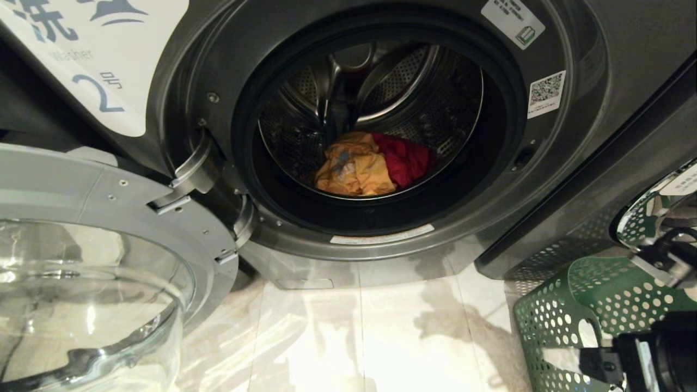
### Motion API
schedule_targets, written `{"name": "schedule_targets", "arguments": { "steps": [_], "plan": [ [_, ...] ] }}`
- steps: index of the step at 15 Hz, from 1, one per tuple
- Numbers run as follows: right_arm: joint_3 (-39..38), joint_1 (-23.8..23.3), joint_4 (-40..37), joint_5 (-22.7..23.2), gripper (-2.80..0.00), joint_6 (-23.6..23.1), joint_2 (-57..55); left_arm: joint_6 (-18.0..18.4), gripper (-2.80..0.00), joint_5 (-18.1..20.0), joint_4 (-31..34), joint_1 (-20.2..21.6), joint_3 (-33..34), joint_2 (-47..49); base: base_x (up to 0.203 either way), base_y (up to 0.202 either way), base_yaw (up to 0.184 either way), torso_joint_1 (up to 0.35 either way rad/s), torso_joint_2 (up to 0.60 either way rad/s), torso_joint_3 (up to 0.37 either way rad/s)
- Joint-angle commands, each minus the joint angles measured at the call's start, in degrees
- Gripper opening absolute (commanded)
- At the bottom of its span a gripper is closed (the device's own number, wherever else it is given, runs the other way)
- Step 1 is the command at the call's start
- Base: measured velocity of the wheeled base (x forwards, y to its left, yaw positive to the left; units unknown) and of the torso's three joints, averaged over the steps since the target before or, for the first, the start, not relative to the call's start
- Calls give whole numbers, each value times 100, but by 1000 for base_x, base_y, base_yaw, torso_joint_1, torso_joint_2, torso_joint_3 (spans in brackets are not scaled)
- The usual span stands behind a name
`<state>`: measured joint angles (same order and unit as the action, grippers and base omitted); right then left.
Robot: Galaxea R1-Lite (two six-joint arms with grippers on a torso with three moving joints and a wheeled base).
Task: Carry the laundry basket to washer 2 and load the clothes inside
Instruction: Place the clothes into the washing machine
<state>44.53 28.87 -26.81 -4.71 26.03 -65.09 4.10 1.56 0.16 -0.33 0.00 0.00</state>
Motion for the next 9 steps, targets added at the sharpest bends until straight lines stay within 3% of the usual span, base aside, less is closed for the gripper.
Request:
{"name": "schedule_targets", "arguments": {
  "steps": [1,4,6,9],
  "plan": [
    [-24,-1229,-947,108,0,265,267,3,-280,2,2,-2,0,0,0,0,0,0,0,0],
    [-49,-3478,-1410,323,0,375,130,3,-280,2,2,-2,0,0,0,0,0,0,0,0],
    [124,-4696,-1554,416,0,328,-290,3,-280,2,2,-2,0,0,0,0,0,0,0,0],
    [582,-5766,-1256,508,0,230,-1658,3,-280,2,2,-2,0,0,0,0,0,0,0,0]
  ]
}}
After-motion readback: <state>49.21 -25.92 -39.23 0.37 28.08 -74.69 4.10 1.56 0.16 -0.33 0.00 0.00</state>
